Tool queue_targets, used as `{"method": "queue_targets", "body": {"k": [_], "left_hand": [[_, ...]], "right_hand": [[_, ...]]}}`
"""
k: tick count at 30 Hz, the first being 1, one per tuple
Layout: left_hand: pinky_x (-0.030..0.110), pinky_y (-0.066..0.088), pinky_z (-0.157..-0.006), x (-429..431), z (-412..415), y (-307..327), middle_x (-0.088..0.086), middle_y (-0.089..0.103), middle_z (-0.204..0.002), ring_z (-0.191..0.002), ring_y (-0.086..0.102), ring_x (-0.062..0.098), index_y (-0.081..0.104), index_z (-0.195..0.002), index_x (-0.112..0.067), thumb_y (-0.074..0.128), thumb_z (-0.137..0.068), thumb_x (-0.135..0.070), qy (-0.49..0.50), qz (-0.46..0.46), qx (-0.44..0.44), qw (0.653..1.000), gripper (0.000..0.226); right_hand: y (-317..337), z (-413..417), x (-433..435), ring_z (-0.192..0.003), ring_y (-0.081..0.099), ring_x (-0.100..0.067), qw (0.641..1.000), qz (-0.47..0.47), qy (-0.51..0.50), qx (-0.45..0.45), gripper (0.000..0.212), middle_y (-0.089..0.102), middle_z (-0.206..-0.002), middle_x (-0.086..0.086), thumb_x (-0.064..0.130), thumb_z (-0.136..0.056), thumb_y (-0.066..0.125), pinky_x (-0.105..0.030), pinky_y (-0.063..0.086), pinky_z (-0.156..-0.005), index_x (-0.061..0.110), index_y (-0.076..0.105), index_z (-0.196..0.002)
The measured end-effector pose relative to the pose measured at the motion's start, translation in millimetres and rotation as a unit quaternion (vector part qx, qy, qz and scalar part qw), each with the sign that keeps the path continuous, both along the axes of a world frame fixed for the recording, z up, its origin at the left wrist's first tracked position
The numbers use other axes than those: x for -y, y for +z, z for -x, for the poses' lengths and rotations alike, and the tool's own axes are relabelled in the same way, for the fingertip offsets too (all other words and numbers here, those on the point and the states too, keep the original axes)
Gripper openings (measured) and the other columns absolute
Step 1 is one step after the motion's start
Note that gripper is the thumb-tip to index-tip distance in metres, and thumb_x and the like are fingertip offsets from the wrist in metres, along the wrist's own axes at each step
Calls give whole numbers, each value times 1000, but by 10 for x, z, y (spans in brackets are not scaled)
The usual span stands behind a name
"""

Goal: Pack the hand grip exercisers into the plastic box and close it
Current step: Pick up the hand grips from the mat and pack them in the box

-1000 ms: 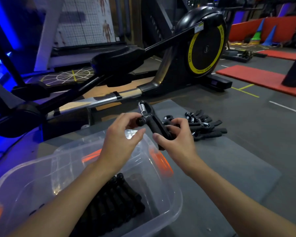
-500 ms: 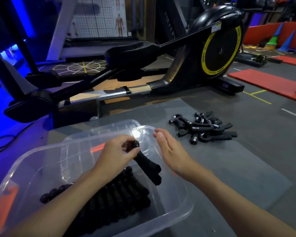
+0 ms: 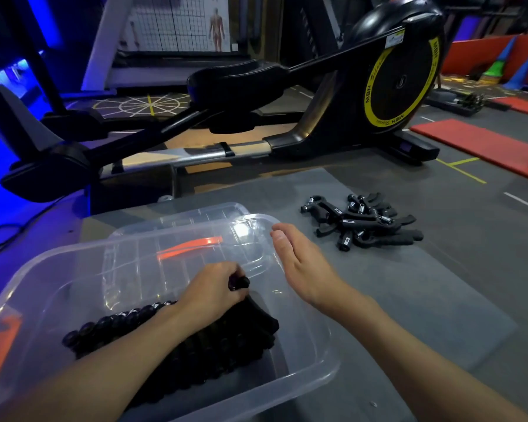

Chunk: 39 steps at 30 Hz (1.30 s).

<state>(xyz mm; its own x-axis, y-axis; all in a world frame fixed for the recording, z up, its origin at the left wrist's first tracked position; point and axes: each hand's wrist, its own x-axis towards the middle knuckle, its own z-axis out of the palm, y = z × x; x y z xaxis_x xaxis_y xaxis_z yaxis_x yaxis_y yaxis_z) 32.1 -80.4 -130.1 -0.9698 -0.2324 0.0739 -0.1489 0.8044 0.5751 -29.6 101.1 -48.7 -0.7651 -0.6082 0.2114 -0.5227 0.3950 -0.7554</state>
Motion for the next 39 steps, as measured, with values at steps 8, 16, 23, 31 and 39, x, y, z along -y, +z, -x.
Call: {"method": "queue_targets", "body": {"k": [8, 16, 23, 31, 39], "left_hand": [[33, 51, -83, 78, -51, -164, -6, 69, -103, -98, 63, 17, 64, -100, -27, 69, -82, -36, 9, 49, 50, 998, 21], [33, 50, -83, 77, -50, -200, -5, 68, -104, -100, 62, 19, 63, -102, -25, 68, -83, -34, 7, 46, 39, 998, 21], [27, 51, -76, -136, -26, 336, -15, 66, -87, -79, 60, 2, 69, -95, -22, 63, -88, -18, -15, 1, -171, 985, 10], [36, 49, -83, -671, 723, 1115, -9, 63, -89, -87, 59, 12, 66, -92, -18, 47, -88, -25, -78, 18, -242, 967, 20], [36, 35, -93, -829, 1490, 1017, -4, 64, -99, -96, 58, 23, 63, -94, -22, 39, -96, -37, -80, 173, -37, 981, 28]], "right_hand": [[0, 4, 11, -87, 50, -18, 1000, 0, 7, -11, 37, 57, -91, -13, 30, -104, 32, -34, 42, -81, -1, 52, -101], [-49, 39, 23, -84, 48, -13, 1000, 10, 9, -20, 34, 55, -85, -5, 30, -104, 33, -29, 40, -76, 5, 53, -92], [-38, 55, 8, -89, 55, -19, 994, 88, -28, 53, 34, 63, -93, -11, 30, -103, 37, -30, 41, -77, 6, 60, -96], [-468, 853, -350, -96, 59, -26, 976, 46, -174, 119, 26, 65, -96, -6, 31, -100, 43, -37, 46, -84, 11, 59, -97], [-905, 2184, -939, -122, 45, -28, 925, -251, -284, 33, 43, 55, -124, -2, 60, -88, 41, -49, 34, -101, 30, 57, -114]]}}
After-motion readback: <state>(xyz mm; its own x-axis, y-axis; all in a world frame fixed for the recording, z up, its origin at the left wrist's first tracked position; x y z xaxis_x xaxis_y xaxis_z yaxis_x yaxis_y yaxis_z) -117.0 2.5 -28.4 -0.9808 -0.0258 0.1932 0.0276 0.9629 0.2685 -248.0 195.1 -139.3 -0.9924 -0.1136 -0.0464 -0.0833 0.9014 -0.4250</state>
